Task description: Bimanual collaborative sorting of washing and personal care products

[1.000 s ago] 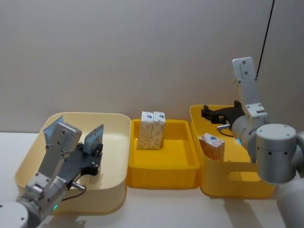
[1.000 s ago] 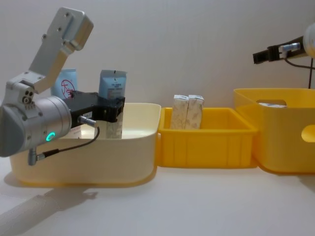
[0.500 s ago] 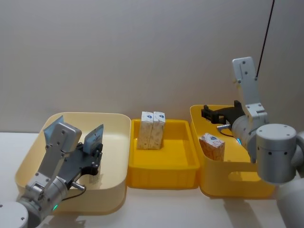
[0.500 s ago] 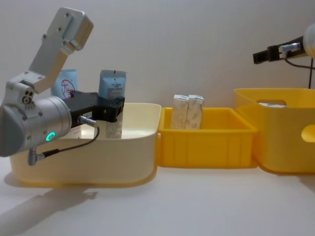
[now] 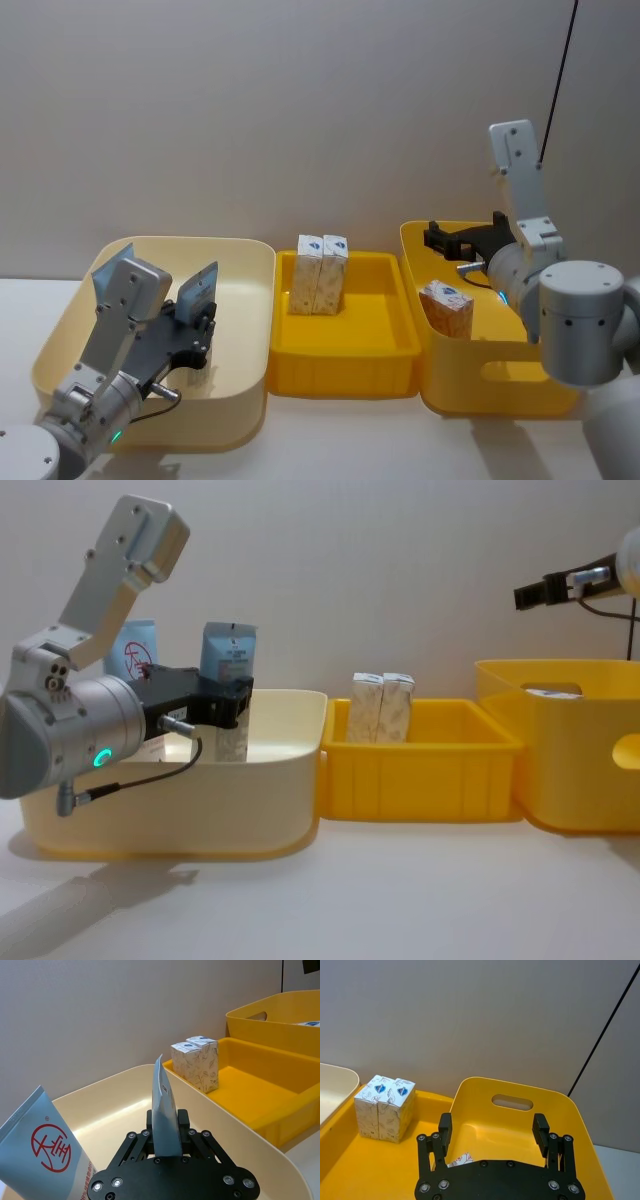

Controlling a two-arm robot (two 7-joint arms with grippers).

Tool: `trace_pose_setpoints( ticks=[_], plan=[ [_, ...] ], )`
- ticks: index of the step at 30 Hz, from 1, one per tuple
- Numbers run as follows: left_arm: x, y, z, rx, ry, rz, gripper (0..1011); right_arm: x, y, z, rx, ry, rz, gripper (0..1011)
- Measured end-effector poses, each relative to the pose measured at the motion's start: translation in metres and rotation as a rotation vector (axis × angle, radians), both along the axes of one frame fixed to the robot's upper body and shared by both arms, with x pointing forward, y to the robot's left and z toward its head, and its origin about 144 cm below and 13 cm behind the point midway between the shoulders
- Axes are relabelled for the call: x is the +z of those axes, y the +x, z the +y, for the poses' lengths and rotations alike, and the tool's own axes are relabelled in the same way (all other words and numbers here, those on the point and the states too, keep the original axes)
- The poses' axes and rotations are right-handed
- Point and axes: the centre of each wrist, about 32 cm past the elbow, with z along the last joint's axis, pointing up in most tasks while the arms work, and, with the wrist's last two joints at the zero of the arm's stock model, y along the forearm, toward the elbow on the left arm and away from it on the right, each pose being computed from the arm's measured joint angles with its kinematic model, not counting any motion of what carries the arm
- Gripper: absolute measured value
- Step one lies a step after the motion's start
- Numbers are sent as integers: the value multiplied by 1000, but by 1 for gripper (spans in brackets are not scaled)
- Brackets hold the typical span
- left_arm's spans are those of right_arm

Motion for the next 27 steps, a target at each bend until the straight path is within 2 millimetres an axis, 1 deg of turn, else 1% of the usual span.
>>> trace_pose_setpoints(
  ticks=[16,23,27],
  plan=[
    [0,0,0,0,-2,-2,238,0,0,0,0,0,0,1001],
    [1,0,-1,-7,-21,-38,237,0,0,0,0,0,0,1001],
    [6,0,-3,-15,-29,-71,237,0,0,0,0,0,0,1001]
  ],
)
